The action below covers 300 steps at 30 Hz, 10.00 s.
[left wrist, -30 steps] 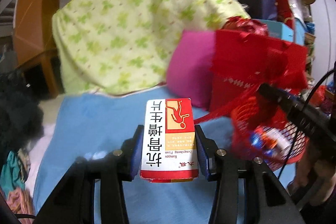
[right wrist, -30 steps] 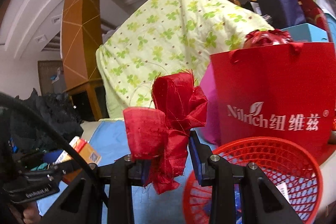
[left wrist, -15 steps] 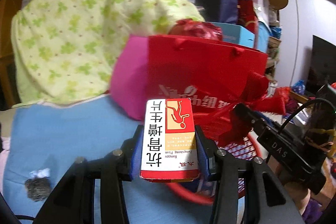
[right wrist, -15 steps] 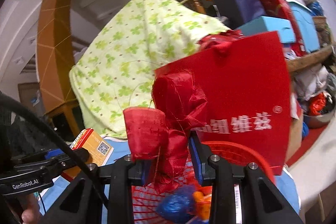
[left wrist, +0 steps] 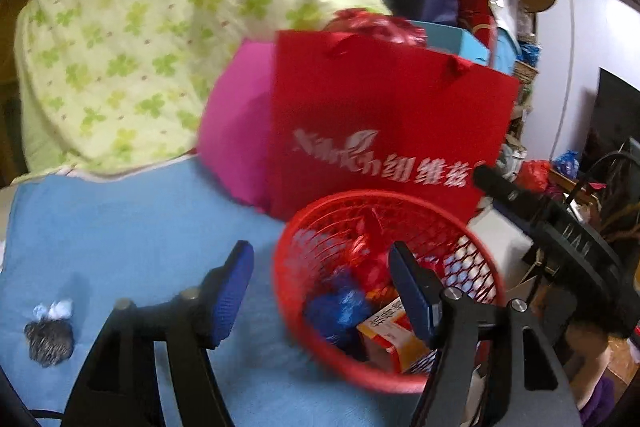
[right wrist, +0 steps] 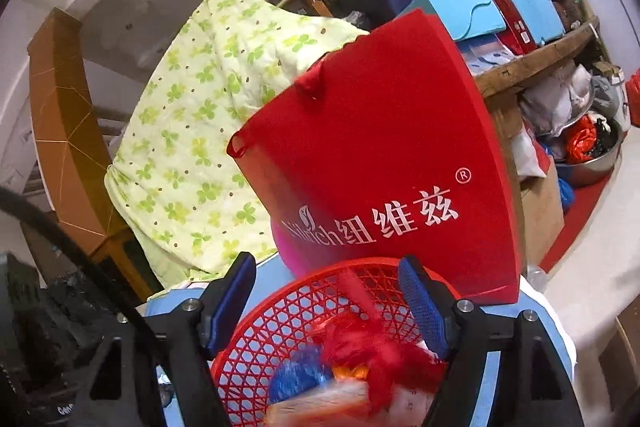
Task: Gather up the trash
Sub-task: 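Carry box and ribbon over the red basket and release with both tools, then move both tools toward the black plastic bag on the blanket, then grasp the black plastic bag with the right tool and lift it, then grasp the white mask with left tool while right tool holds the black bag, then carry the black bag and white mask toward the red basket with both tools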
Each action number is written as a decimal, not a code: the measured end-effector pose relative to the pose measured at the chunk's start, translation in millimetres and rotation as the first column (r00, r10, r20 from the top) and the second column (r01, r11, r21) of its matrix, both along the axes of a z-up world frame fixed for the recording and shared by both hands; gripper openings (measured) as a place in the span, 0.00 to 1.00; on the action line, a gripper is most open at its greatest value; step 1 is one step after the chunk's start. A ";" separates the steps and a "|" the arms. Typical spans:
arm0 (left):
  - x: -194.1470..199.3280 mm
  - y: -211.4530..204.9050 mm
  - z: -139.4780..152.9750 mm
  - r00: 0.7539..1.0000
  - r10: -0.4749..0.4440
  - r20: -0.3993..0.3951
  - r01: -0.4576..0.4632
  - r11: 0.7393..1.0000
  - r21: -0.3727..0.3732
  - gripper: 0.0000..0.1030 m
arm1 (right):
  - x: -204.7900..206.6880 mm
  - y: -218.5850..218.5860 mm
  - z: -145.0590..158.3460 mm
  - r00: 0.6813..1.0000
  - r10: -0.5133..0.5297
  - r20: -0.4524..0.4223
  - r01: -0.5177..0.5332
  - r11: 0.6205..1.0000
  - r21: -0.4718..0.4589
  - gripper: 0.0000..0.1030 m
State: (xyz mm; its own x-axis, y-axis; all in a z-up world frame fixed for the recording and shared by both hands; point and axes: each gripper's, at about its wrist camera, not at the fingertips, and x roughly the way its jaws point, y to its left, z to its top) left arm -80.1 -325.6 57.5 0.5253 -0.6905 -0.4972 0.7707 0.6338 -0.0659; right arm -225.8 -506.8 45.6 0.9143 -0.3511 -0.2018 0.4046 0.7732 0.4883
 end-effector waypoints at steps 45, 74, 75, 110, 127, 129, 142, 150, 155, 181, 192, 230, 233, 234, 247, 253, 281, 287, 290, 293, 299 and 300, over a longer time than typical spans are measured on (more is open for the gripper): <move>141.4 350.4 -125.3 0.658 0.738 -0.153 -0.730 0.674 0.114 0.69 | 276.6 302.6 -79.5 0.636 0.650 -0.417 -0.681 0.726 0.093 0.74; 144.4 354.9 -126.8 0.644 0.755 -0.128 -0.744 0.656 0.128 0.69 | 379.3 359.8 -147.0 0.479 0.707 -0.520 -0.745 0.641 0.185 0.37; 144.3 355.5 -127.1 0.643 0.755 -0.127 -0.744 0.655 0.128 0.69 | 377.3 359.8 -145.3 0.478 0.707 -0.520 -0.745 0.640 0.185 0.30; 146.0 361.7 -135.1 0.633 0.754 -0.175 -0.740 0.656 0.150 0.69 | 391.4 365.2 -159.9 0.435 0.744 -0.507 -0.746 0.613 0.259 0.55; 154.2 359.3 -135.0 0.657 0.728 -0.197 -0.716 0.684 0.140 0.69 | 312.3 309.9 -110.2 0.519 0.640 -0.566 -0.698 0.700 0.152 0.38; 163.3 347.3 -133.3 0.689 0.689 -0.224 -0.682 0.721 0.122 0.69 | 299.4 286.9 -109.0 0.543 0.591 -0.597 -0.659 0.740 0.134 0.38; 261.4 256.8 -150.8 0.827 0.509 -0.240 -0.491 0.861 0.132 0.71 | 252.5 199.3 -130.2 0.547 0.591 -0.593 -0.512 0.796 0.321 0.62; 278.0 247.0 -160.5 0.840 0.458 -0.290 -0.449 0.888 0.102 0.66 | 253.3 190.1 -120.8 0.597 0.620 -0.510 -0.512 0.783 0.352 0.64; 279.8 230.3 -176.5 0.850 0.426 -0.311 -0.384 0.904 0.189 0.33 | 256.1 193.3 -119.3 0.620 0.598 -0.509 -0.501 0.800 0.330 0.64; 149.5 265.3 -115.9 0.845 0.522 -0.117 -0.504 0.850 0.153 0.19 | 257.8 234.6 -116.4 0.559 0.641 -0.525 -0.633 0.739 0.229 0.35; 100.7 276.2 -59.8 0.812 0.584 -0.010 -0.578 0.806 0.127 0.19 | 208.3 227.9 -79.4 0.678 0.620 -0.395 -0.616 0.772 0.156 0.35; -35.5 239.4 61.5 0.846 0.472 0.250 -0.485 0.875 -0.011 0.19 | 22.4 231.2 66.9 0.913 0.378 -0.155 -0.405 0.888 -0.218 0.35; -39.3 237.4 65.8 0.846 0.466 0.257 -0.479 0.877 -0.013 0.19 | 17.4 231.5 71.1 0.916 0.375 -0.141 -0.399 0.890 -0.223 0.35; -40.9 236.8 66.8 0.847 0.464 0.261 -0.477 0.879 -0.015 0.19 | 16.1 231.6 72.6 0.917 0.374 -0.137 -0.396 0.890 -0.225 0.35; -52.1 229.9 72.9 0.859 0.435 0.270 -0.449 0.894 -0.014 0.19 | 0.3 230.8 81.4 0.930 0.354 -0.098 -0.368 0.899 -0.237 0.35; -54.9 224.4 73.7 0.865 0.422 0.273 -0.436 0.900 -0.009 0.19 | -7.3 232.8 80.7 0.934 0.345 -0.090 -0.357 0.903 -0.237 0.35; -66.7 190.5 77.0 0.889 0.356 0.289 -0.377 0.926 0.019 0.19 | -37.1 220.8 84.8 0.957 0.285 -0.052 -0.290 0.936 -0.199 0.35; -67.7 182.4 76.9 0.894 0.343 0.289 -0.366 0.930 0.026 0.19 | -41.9 213.9 84.3 0.961 0.274 -0.046 -0.278 0.941 -0.194 0.35; -69.5 177.9 76.4 0.895 0.336 0.292 -0.360 0.932 0.030 0.19 | -43.5 208.2 84.1 0.962 0.268 -0.044 -0.271 0.944 -0.189 0.35; -69.8 174.7 75.7 0.898 0.331 0.291 -0.355 0.934 0.033 0.19 | -45.9 204.6 82.3 0.963 0.266 -0.040 -0.269 0.946 -0.181 0.35; -71.6 167.9 72.2 0.903 0.318 0.289 -0.344 0.938 0.043 0.19 | -49.5 197.1 78.4 0.965 0.258 -0.041 -0.261 0.950 -0.173 0.35; -71.8 166.9 71.9 0.903 0.317 0.290 -0.343 0.938 0.044 0.19 | -50.1 195.4 77.8 0.966 0.257 -0.040 -0.260 0.951 -0.170 0.35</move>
State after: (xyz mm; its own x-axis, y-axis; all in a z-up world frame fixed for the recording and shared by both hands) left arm -151.9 -158.7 129.4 0.8396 -0.4123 -0.3536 0.4957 0.8478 0.1885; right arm -275.9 -311.5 123.4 0.9754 -0.1344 -0.1750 0.1871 0.9241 0.3331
